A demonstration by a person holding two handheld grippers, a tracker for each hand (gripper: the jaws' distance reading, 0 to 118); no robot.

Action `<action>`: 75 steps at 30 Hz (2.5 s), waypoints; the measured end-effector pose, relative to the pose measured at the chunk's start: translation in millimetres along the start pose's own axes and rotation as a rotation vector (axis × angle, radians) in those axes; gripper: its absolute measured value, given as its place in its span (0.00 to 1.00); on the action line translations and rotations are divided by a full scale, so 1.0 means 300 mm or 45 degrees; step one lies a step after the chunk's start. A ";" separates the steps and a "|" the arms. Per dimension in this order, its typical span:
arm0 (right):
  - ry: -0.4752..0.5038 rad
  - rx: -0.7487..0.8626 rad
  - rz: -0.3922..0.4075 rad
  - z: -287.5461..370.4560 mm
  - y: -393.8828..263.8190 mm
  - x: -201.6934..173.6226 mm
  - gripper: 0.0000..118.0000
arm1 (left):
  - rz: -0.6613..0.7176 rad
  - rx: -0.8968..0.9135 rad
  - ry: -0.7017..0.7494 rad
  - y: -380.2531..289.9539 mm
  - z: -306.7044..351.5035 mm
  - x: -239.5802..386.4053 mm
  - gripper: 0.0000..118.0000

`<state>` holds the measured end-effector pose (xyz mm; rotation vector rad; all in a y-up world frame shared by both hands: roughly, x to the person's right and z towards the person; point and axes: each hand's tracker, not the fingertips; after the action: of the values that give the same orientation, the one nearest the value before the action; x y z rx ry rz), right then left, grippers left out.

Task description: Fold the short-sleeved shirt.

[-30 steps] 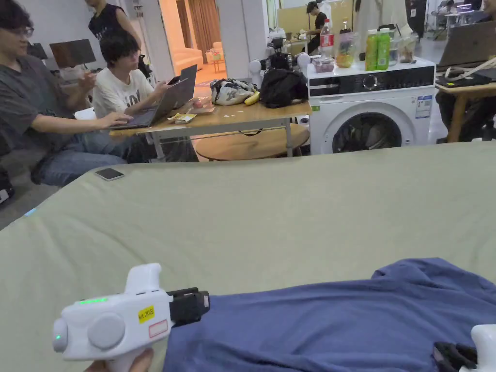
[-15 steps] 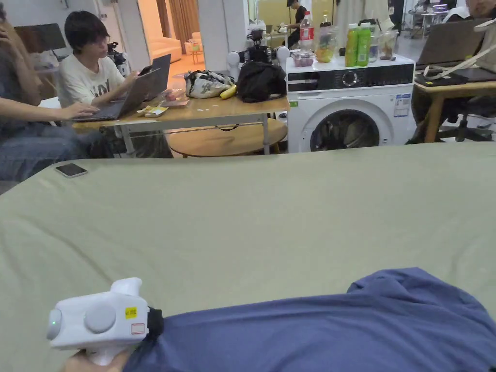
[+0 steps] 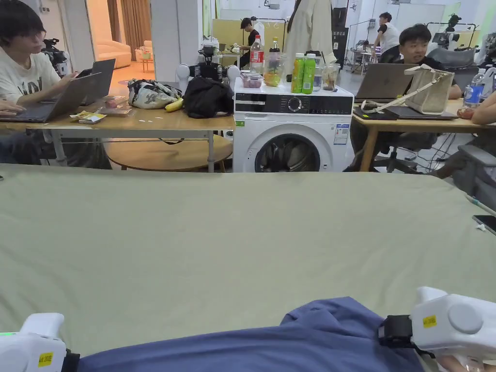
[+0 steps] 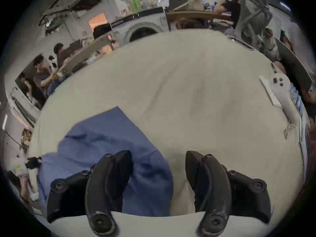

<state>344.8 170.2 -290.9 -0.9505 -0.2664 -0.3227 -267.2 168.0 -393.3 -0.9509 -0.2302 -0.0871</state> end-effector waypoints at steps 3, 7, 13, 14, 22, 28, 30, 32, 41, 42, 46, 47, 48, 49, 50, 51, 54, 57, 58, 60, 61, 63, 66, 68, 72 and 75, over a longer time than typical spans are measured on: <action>-0.087 0.091 0.216 0.052 -0.033 -0.068 0.16 | 0.028 -0.006 -0.025 0.001 -0.018 -0.023 0.00; 0.003 0.044 0.186 0.060 -0.061 -0.094 0.00 | 0.099 0.003 -0.043 -0.003 0.004 -0.030 0.00; 0.046 0.314 0.210 0.399 -0.124 -0.081 0.00 | 0.077 0.365 -0.254 -0.074 0.342 -0.099 0.00; 0.071 0.353 0.206 0.466 -0.156 -0.063 0.00 | 0.068 0.375 -0.277 -0.116 0.448 -0.078 0.00; 0.100 0.320 0.187 0.731 -0.571 0.044 0.00 | 0.080 0.311 -0.343 -0.483 0.614 -0.143 0.00; 0.066 0.235 0.131 0.709 -0.775 0.089 0.00 | 0.129 0.189 -0.357 -0.675 0.560 -0.154 0.00; 0.056 0.233 0.124 0.690 -0.798 0.088 0.00 | 0.132 0.186 -0.360 -0.701 0.549 -0.140 0.00; 0.051 0.229 0.120 0.675 -0.817 0.082 0.02 | 0.121 0.196 -0.372 -0.700 0.539 -0.136 0.03; 0.145 0.584 0.297 0.771 -0.735 -0.140 0.57 | -0.007 0.569 -0.343 -0.520 0.679 -0.014 0.53; 0.162 0.604 0.329 0.771 -0.713 -0.196 0.57 | -0.031 0.590 -0.333 -0.493 0.695 0.044 0.53; 0.173 0.612 0.401 0.705 -0.640 -0.395 0.57 | -0.088 0.637 -0.272 -0.369 0.695 0.207 0.53; 0.162 0.621 0.422 0.686 -0.629 -0.436 0.56 | -0.099 0.647 -0.261 -0.352 0.690 0.235 0.53; 0.129 0.634 0.439 0.664 -0.620 -0.479 0.52 | -0.117 0.641 -0.249 -0.334 0.682 0.267 0.53; 0.124 0.620 0.444 0.646 -0.613 -0.511 0.43 | -0.140 0.630 -0.247 -0.326 0.673 0.291 0.53; 0.130 0.603 0.445 0.634 -0.606 -0.533 0.31 | -0.172 0.614 -0.248 -0.322 0.666 0.312 0.48; 0.135 0.594 0.439 0.624 -0.606 -0.553 0.19 | -0.180 0.618 -0.246 -0.329 0.661 0.326 0.33; 0.146 0.581 0.405 0.610 -0.626 -0.574 0.00 | -0.147 0.589 -0.318 -0.365 0.640 0.342 0.00; 0.161 0.559 0.411 0.602 -0.641 -0.575 0.00 | -0.171 0.571 -0.305 -0.397 0.629 0.345 0.00; 0.156 0.556 0.418 0.598 -0.645 -0.577 0.00 | -0.173 0.571 -0.306 -0.401 0.634 0.342 0.00; 0.148 0.554 0.429 0.598 -0.649 -0.576 0.00 | -0.131 0.554 -0.324 -0.398 0.637 0.319 0.00; 0.156 0.555 0.420 0.600 -0.651 -0.573 0.00 | -0.070 0.569 -0.360 -0.398 0.639 0.301 0.00; 0.195 0.542 0.395 0.606 -0.649 -0.556 0.00 | 0.091 0.536 -0.538 -0.386 0.635 0.234 0.00; 0.233 0.541 0.399 0.626 -0.668 -0.520 0.00 | 0.334 0.464 -0.860 -0.402 0.595 0.063 0.09; 0.249 0.536 0.388 0.642 -0.695 -0.494 0.00 | 0.428 0.411 -0.884 -0.447 0.572 -0.053 0.46; 0.290 0.516 0.330 0.648 -0.734 -0.467 0.00 | 0.635 0.402 -0.801 -0.581 0.551 -0.270 0.67; 0.307 0.499 0.329 0.651 -0.753 -0.471 0.00 | 0.775 0.384 -0.742 -0.674 0.525 -0.378 0.67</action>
<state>112.3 231.5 -64.2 -0.5438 0.0174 -0.1369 -437.5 176.0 -170.8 -0.6909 -0.4645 0.7741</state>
